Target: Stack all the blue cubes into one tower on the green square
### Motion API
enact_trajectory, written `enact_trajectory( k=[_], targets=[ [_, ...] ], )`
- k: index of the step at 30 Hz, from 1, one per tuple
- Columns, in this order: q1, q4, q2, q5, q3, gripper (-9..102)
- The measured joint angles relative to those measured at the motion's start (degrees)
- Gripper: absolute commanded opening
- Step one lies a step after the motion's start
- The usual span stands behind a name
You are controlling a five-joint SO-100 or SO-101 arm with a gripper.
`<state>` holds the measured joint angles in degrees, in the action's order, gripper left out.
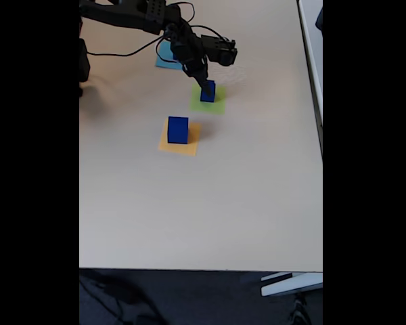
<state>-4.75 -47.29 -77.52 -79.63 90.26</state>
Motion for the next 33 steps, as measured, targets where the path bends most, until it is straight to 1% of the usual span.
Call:
enact_trajectory(
  k=[10, 33],
  targets=[
    [-0.79, 0.00, 0.62, 0.00, 0.00, 31],
    [-1.41, 0.00, 1.67, 1.85, -1.41, 29]
  ],
)
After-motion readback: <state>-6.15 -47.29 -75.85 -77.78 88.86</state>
